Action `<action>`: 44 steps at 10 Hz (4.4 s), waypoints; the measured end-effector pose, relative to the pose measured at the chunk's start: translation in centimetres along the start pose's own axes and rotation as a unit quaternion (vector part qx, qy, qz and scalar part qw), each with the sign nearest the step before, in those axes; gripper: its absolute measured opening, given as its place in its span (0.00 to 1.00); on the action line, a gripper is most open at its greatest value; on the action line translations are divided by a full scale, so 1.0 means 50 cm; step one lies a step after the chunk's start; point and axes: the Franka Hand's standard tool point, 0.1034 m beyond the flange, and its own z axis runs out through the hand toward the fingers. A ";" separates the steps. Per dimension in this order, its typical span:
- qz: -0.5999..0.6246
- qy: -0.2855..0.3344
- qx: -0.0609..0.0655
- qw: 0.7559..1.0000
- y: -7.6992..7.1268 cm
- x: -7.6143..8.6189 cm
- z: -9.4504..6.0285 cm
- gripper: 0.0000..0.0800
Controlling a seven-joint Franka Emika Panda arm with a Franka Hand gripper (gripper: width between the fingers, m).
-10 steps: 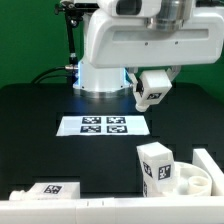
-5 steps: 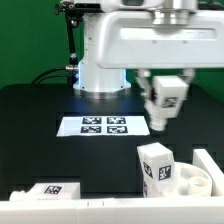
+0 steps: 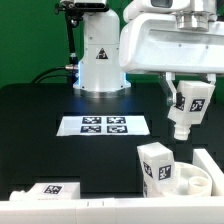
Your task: Assemble stool
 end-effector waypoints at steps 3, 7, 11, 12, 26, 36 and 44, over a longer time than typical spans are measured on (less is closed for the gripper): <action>0.061 -0.059 0.000 0.996 -0.010 0.075 0.061 0.41; 0.081 -0.057 0.000 0.995 -0.017 0.077 0.088 0.41; 0.082 -0.061 -0.003 0.995 -0.012 0.055 0.120 0.41; 0.082 -0.061 -0.004 0.995 -0.011 0.050 0.125 0.41; 0.077 -0.040 -0.006 0.996 -0.022 0.035 0.160 0.55; 0.132 -0.210 0.010 0.969 -0.016 0.070 0.135 0.81; 0.456 -0.187 -0.041 0.869 0.003 0.060 0.138 0.42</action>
Offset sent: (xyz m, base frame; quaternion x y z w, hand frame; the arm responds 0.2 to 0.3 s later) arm 0.0194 0.0278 -0.0450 0.0406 -0.0168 0.1836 0.9820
